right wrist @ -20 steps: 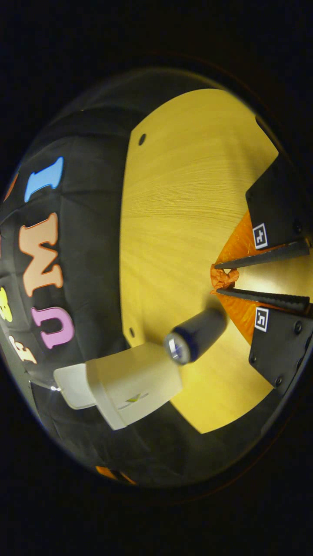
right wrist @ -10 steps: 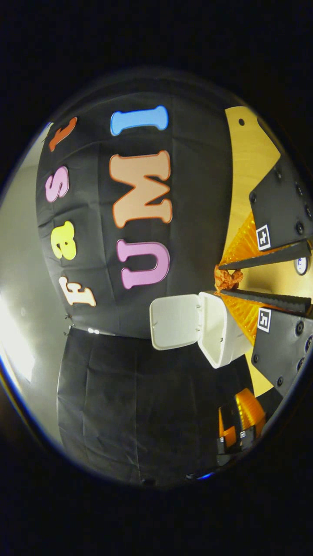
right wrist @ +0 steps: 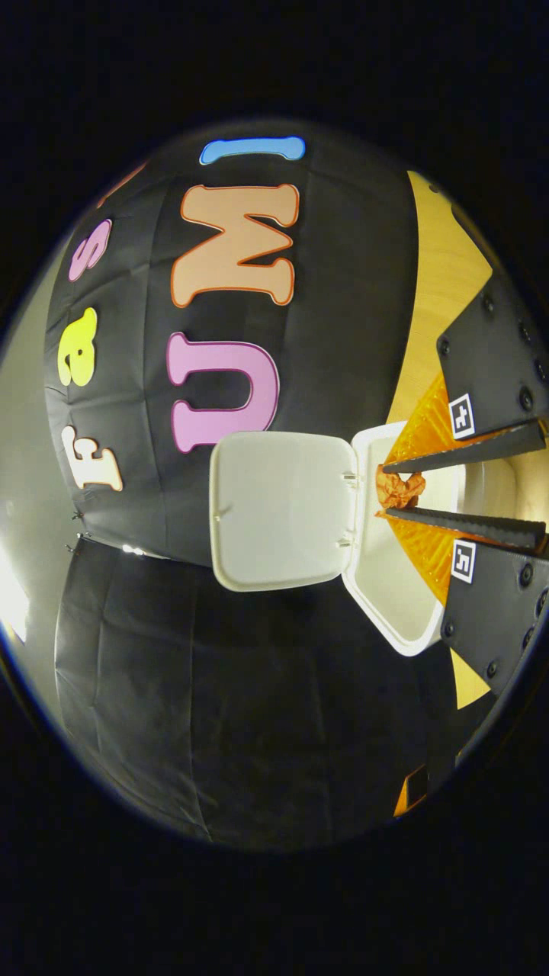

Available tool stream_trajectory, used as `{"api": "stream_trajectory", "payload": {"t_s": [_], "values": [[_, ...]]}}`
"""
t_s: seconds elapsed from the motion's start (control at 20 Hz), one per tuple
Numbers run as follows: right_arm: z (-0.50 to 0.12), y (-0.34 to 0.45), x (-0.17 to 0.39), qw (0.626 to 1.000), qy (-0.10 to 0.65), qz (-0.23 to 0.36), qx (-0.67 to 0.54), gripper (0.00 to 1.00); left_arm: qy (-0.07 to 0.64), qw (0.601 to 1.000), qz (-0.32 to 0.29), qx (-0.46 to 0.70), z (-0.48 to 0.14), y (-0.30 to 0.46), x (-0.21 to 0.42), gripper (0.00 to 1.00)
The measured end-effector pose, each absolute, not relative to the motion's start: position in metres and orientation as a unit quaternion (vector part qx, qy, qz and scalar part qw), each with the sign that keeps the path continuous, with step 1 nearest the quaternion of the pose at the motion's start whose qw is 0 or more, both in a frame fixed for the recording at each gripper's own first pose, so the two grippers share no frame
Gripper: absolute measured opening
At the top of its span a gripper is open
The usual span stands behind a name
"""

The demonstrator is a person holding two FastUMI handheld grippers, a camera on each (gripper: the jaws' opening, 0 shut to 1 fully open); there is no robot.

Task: Press the lid of the desktop garbage bin to open it, pick up the crumpled paper on the desktop and throw it into the bin, then pick up the pop can on the desktop and drop it into the bin, and finally close the garbage bin lid.

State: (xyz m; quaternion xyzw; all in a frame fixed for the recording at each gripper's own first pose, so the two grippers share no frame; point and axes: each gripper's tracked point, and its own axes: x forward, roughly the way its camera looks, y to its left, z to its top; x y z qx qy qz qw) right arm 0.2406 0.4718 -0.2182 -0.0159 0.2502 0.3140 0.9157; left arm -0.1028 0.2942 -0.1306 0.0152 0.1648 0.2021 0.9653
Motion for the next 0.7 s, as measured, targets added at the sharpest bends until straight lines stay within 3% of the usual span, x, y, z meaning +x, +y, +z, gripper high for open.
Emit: {"api": "stream_trajectory", "payload": {"t_s": [0.1, 0.15, 0.35, 0.5, 0.55, 0.6, 0.7], "values": [[-0.236, 0.481, 0.254, 0.909, 0.283, 0.305, -0.022, 0.36, 0.169, 0.963, 0.210, 0.013, -0.132, 0.303, -0.107, 0.93], [-0.240, 0.485, 0.256, 0.908, 0.287, 0.306, -0.020, 0.55, 0.171, 0.961, 0.215, 0.014, -0.134, 0.307, -0.108, 0.93], [-0.207, 0.467, 0.237, 0.920, 0.244, 0.306, -0.009, 0.60, 0.157, 0.968, 0.196, 0.006, -0.135, 0.290, -0.096, 0.93], [-0.150, 0.405, 0.234, 0.940, 0.190, 0.283, -0.018, 0.63, 0.153, 0.976, 0.152, -0.005, -0.145, 0.251, -0.069, 0.92], [-0.135, 0.379, 0.229, 0.946, 0.174, 0.272, -0.017, 0.69, 0.149, 0.979, 0.136, -0.005, -0.147, 0.234, -0.060, 0.92], [-0.119, 0.350, 0.224, 0.955, 0.152, 0.256, -0.015, 0.67, 0.147, 0.982, 0.120, -0.004, -0.152, 0.216, -0.052, 0.93], [-0.091, 0.282, 0.214, 0.969, 0.120, 0.214, -0.015, 0.76, 0.149, 0.985, 0.084, -0.006, -0.164, 0.178, -0.036, 0.92]]}}
